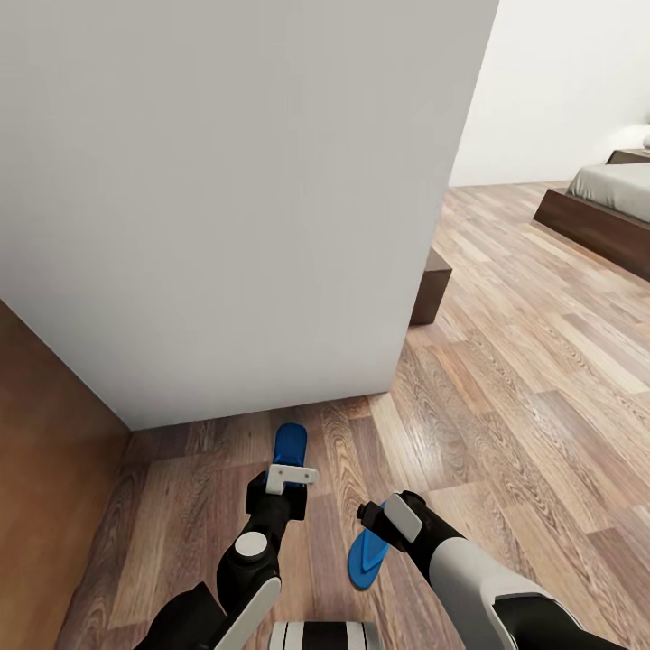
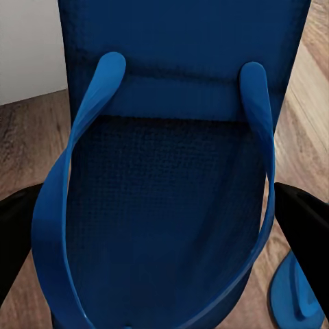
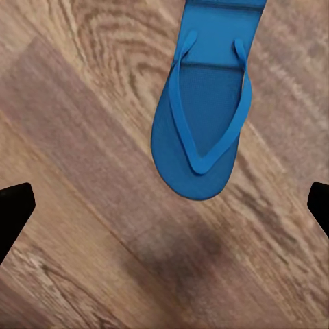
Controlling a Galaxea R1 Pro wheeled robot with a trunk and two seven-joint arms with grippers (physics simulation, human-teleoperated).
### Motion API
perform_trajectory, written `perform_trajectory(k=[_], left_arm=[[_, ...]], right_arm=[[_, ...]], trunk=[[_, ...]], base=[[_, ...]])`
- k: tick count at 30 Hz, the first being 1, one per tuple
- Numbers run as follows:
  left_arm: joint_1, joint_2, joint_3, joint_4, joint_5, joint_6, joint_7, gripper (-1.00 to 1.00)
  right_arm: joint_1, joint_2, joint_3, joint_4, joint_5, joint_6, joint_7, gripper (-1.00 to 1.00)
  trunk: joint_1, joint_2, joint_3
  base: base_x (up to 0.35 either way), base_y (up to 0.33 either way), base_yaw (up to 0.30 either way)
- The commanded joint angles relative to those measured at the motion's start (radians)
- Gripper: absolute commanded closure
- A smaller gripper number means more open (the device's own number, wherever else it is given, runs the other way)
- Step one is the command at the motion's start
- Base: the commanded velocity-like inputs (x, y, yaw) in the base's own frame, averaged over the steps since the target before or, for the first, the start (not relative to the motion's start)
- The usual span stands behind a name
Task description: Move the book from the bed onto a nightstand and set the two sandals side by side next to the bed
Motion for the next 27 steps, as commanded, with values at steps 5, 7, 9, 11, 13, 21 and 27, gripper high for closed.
perform_trajectory(k=[5,7,9,11,13,21,27], left_arm=[[-0.001,0.001,-0.004,-0.001,0.007,0.002,0.010,1.00],[-0.001,0.001,-0.004,-0.001,0.007,0.002,0.010,1.00],[-0.001,0.001,-0.004,-0.001,0.007,0.002,0.010,1.00],[-0.001,0.001,-0.004,-0.001,0.007,0.002,0.010,1.00],[-0.001,0.001,-0.004,-0.001,0.007,0.002,0.010,1.00],[-0.001,0.001,-0.006,-0.001,0.007,0.002,0.010,1.00],[-0.001,0.001,-0.020,-0.001,0.007,0.002,0.010,1.00]], right_arm=[[0.000,0.000,0.000,-0.003,-0.004,-0.002,-0.006,-1.00],[0.000,0.000,-0.001,-0.004,-0.004,-0.018,-0.007,-1.00],[0.000,0.000,-0.001,-0.003,-0.004,-0.032,-0.007,-1.00],[0.000,0.000,-0.001,-0.003,-0.004,-0.052,-0.008,-1.00],[0.000,0.000,-0.002,-0.003,-0.003,-0.061,-0.008,-1.00],[0.000,0.000,-0.003,-0.002,-0.005,-0.078,-0.008,-1.00],[0.000,0.000,-0.001,-0.002,-0.001,-0.077,-0.008,-1.00]], trunk=[[0.015,-0.028,-0.013],[0.023,-0.042,-0.020],[0.027,-0.050,-0.027],[0.028,-0.050,-0.034],[0.029,-0.050,-0.042],[0.033,-0.052,-0.073],[0.035,-0.054,-0.096]], base=[[0.000,0.000,0.000],[0.000,0.000,0.000],[0.000,0.000,0.000],[0.000,0.000,0.000],[0.000,0.000,0.000],[0.000,0.000,0.000],[0.000,0.000,0.000]])
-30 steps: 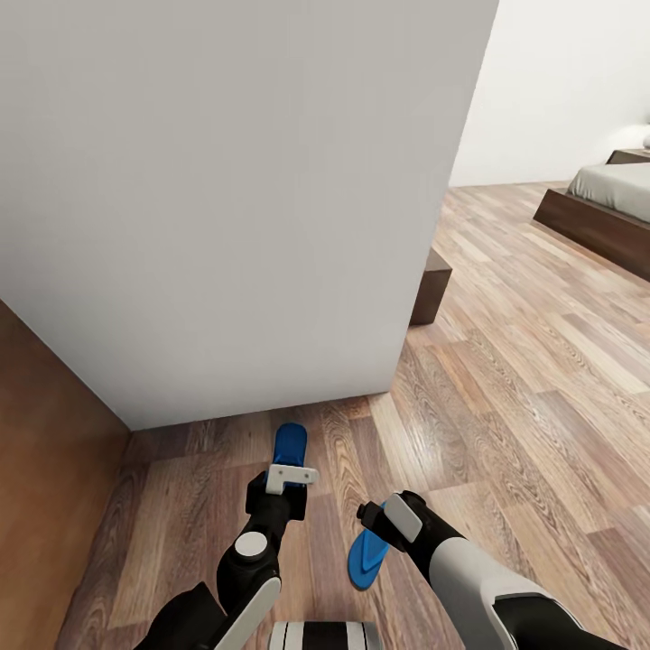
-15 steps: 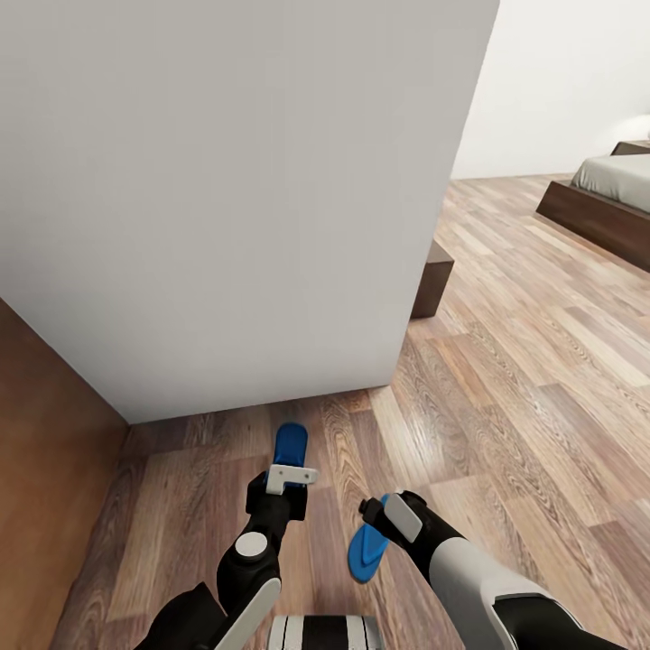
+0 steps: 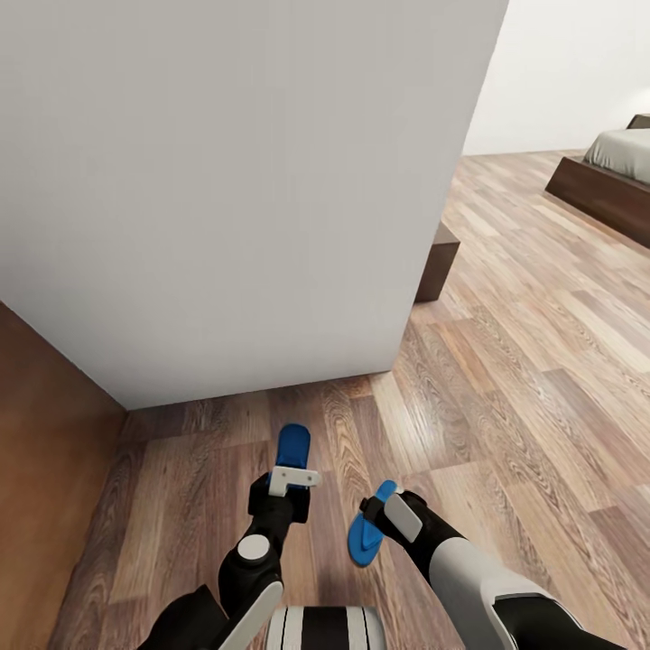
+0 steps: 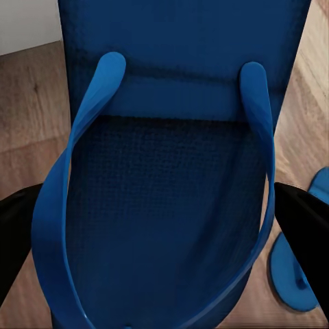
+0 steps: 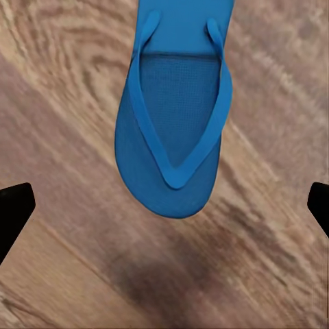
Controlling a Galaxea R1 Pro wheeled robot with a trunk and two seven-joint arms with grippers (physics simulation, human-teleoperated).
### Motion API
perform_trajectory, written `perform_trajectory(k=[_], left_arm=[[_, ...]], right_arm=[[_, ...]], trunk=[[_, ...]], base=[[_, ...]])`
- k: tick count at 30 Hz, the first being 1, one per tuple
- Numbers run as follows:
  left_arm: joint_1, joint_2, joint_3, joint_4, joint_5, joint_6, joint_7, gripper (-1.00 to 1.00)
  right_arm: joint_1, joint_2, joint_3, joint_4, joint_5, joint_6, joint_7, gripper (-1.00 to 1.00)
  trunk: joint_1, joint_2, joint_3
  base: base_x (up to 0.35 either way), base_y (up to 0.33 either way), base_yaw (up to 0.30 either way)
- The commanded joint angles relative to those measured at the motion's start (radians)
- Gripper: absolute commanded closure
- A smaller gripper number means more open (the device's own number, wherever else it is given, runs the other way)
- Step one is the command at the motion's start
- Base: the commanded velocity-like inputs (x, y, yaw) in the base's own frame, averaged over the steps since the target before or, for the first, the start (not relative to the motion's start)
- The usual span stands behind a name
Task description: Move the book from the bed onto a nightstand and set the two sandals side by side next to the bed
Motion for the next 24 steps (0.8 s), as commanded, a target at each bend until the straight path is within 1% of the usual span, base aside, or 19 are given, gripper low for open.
perform_trajectory(k=[1,6,9,14,16,17,20,24], left_arm=[[-0.001,0.001,-0.003,-0.001,0.006,0.003,0.010,1.00],[-0.001,0.001,-0.006,-0.001,0.006,0.003,0.010,1.00],[-0.001,0.001,-0.006,-0.001,0.006,0.003,0.010,1.00],[-0.001,0.001,-0.007,-0.001,0.006,0.003,0.011,1.00],[-0.001,0.001,-0.007,-0.001,0.006,0.003,0.011,1.00],[-0.001,0.001,-0.007,-0.001,0.006,0.003,0.011,1.00],[-0.001,0.000,-0.012,-0.001,0.006,0.003,0.012,1.00],[-0.001,-0.001,-0.016,0.000,0.006,0.003,0.012,1.00]], right_arm=[[0.000,0.000,0.000,-0.002,-0.002,0.005,-0.006,-1.00],[0.000,0.000,0.002,-0.003,0.002,0.004,-0.005,-1.00],[0.000,0.000,0.003,-0.005,0.005,-0.001,-0.003,-1.00],[0.000,-0.003,0.009,-0.005,0.008,-0.048,-0.003,-1.00],[0.000,-0.004,0.025,-0.005,0.009,-0.060,-0.004,-1.00],[0.000,-0.004,0.040,-0.005,0.009,-0.065,-0.004,-1.00],[0.000,-0.004,0.068,-0.005,0.008,-0.070,-0.004,-1.00],[-0.002,-0.007,0.081,-0.002,0.006,-0.054,-0.006,-1.00]], trunk=[[0.000,-0.001,-0.005],[0.002,-0.002,-0.024],[0.002,-0.002,-0.024],[0.002,-0.002,-0.024],[0.003,-0.002,-0.032],[0.004,-0.002,-0.036],[0.005,-0.003,-0.047],[0.007,-0.004,-0.063]], base=[[0.000,0.000,0.000],[0.000,0.000,0.000],[0.000,0.000,0.000],[0.000,0.000,0.000],[0.000,0.000,0.000],[0.000,0.000,0.000],[0.000,0.000,0.000],[0.000,0.000,0.000]])
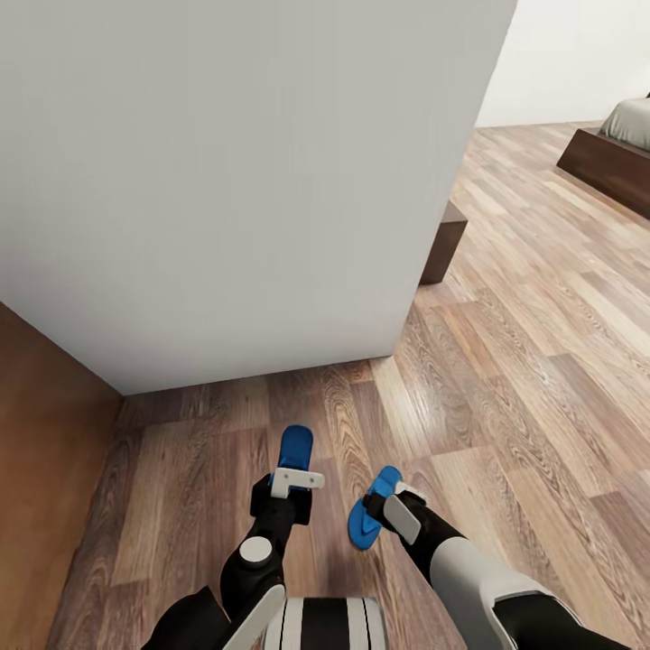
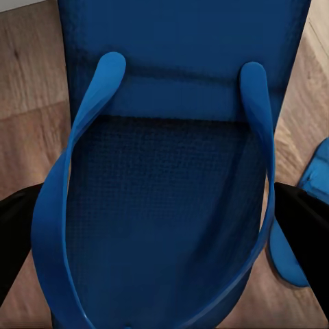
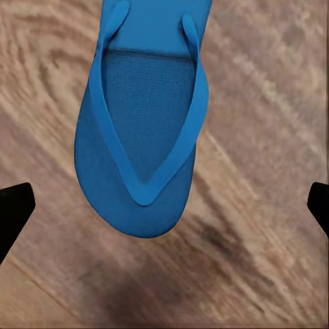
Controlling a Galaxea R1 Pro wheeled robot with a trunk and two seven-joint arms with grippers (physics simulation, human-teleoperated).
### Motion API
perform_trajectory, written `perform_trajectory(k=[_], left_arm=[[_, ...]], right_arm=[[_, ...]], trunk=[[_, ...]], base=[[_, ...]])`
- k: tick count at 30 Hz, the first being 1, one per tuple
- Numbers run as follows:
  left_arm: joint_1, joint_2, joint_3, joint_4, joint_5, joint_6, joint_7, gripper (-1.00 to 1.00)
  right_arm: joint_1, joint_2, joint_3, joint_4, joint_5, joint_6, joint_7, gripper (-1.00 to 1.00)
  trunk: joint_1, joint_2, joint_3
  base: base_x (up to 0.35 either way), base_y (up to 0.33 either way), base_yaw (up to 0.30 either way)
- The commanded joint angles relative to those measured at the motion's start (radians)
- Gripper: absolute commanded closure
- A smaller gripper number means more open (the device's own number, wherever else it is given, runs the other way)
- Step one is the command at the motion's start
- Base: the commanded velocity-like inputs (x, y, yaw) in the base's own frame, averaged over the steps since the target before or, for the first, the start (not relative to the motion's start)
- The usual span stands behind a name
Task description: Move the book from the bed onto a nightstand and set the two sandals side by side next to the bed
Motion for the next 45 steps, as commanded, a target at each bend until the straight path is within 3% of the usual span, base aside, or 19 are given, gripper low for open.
perform_trajectory(k=[1,3,6,13,24,27,36,41,45], left_arm=[[-0.001,0.001,-0.003,-0.001,0.006,0.003,0.009,1.00],[-0.001,0.000,-0.004,-0.001,0.006,0.003,0.009,1.00],[-0.001,-0.001,-0.007,-0.002,0.006,0.003,0.010,1.00],[-0.001,0.000,-0.008,-0.003,0.005,0.003,0.008,1.00],[-0.001,-0.001,-0.010,-0.003,0.005,0.003,0.006,1.00],[-0.001,-0.001,-0.011,-0.004,0.005,0.003,0.006,1.00],[-0.001,-0.001,-0.017,-0.007,0.005,0.003,0.006,1.00],[-0.001,0.000,-0.018,-0.007,0.005,0.003,0.006,1.00],[-0.001,0.000,-0.018,-0.007,0.005,0.003,0.006,1.00]], right_arm=[[-0.001,-0.002,0.008,-0.001,-0.006,0.012,-0.008,-1.00],[-0.012,-0.005,0.009,0.003,-0.007,0.043,-0.013,-1.00],[-0.085,-0.009,0.010,0.011,-0.008,0.121,-0.029,-1.00],[-0.176,-0.009,0.010,0.010,-0.014,0.175,-0.069,-1.00],[-0.201,-0.009,0.008,0.008,-0.024,0.193,-0.076,-1.00],[-0.202,-0.008,0.003,0.008,-0.027,0.266,-0.118,-1.00],[-0.202,-0.008,0.002,0.004,-0.024,0.255,-0.121,-1.00],[-0.202,-0.009,0.007,-0.001,-0.023,0.196,-0.075,-1.00],[-0.202,-0.010,0.009,-0.002,-0.023,0.171,-0.060,-1.00]], trunk=[[0.000,-0.001,-0.005],[0.001,-0.001,-0.012],[0.002,-0.002,-0.024],[0.004,-0.002,-0.036],[0.004,-0.003,-0.039],[0.006,-0.003,-0.051],[0.010,-0.005,-0.086],[0.010,-0.005,-0.086],[0.011,-0.006,-0.101]], base=[[0.000,0.000,0.000],[0.000,0.000,0.000],[0.000,0.000,0.000],[0.000,0.000,0.000],[0.000,0.000,0.000],[0.000,0.000,0.000],[0.000,0.000,0.000],[0.000,0.000,0.000],[0.000,0.000,0.000]])
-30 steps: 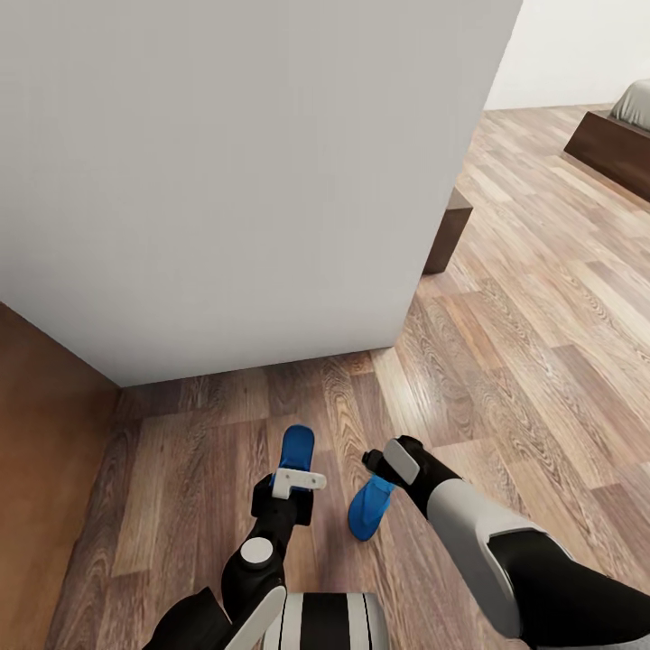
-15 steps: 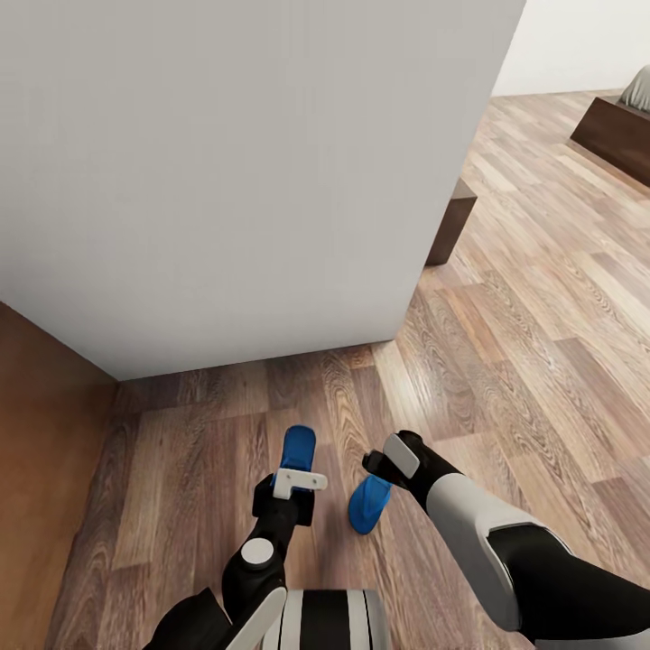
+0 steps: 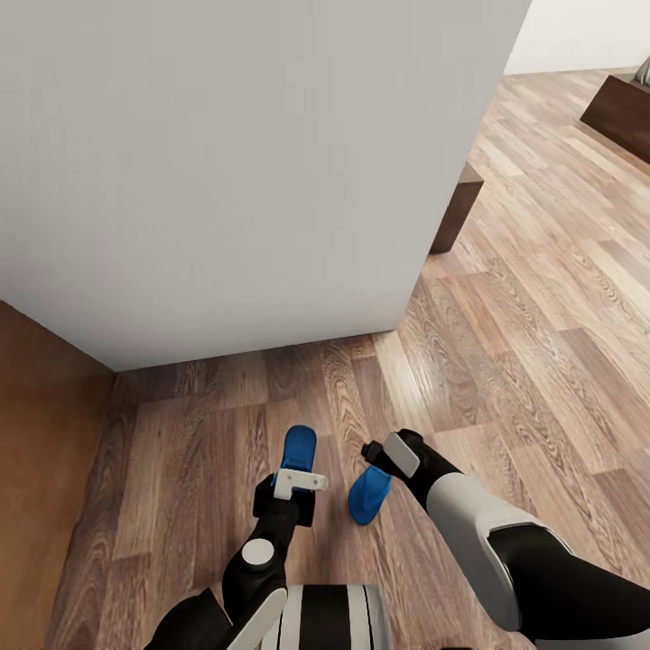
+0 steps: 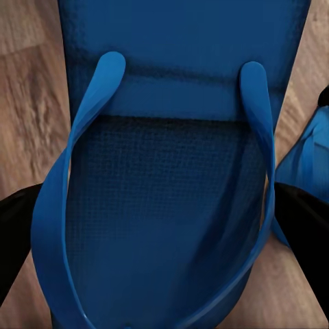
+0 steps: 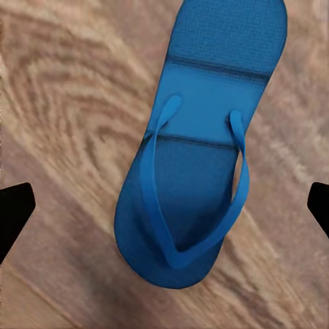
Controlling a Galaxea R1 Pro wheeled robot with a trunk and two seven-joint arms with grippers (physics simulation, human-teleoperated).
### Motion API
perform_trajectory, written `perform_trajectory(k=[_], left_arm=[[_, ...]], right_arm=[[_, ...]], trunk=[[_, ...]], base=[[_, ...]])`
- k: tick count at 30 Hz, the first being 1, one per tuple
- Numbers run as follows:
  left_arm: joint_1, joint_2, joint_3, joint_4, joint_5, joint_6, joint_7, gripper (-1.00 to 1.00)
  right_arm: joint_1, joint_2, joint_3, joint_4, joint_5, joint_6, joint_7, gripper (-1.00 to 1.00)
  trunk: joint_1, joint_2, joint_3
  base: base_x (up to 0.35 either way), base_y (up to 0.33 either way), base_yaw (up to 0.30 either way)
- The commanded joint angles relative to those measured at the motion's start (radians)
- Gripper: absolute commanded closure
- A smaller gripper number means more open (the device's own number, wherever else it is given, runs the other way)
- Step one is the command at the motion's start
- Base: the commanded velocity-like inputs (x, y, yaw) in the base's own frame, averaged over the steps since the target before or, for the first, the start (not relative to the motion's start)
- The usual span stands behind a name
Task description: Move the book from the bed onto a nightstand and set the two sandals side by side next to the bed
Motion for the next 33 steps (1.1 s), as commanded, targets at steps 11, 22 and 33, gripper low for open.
perform_trajectory(k=[11,22,33], left_arm=[[-0.001,0.001,-0.003,-0.001,0.006,0.002,0.010,1.00],[0.002,0.007,-0.003,-0.039,0.006,-0.020,0.014,1.00],[0.005,0.012,0.004,-0.061,0.006,-0.019,0.059,1.00]], right_arm=[[0.000,-0.003,0.005,-0.003,-0.008,-0.003,0.066,-1.00],[0.000,-0.003,0.009,-0.003,-0.006,-0.003,0.071,-1.00],[0.000,-0.004,0.009,-0.003,-0.006,-0.003,0.071,-1.00]], trunk=[[0.005,-0.003,-0.043],[0.007,-0.004,-0.066],[0.009,-0.005,-0.082]], base=[[0.000,0.000,0.000],[0.000,0.000,0.000],[0.000,0.000,0.000]])
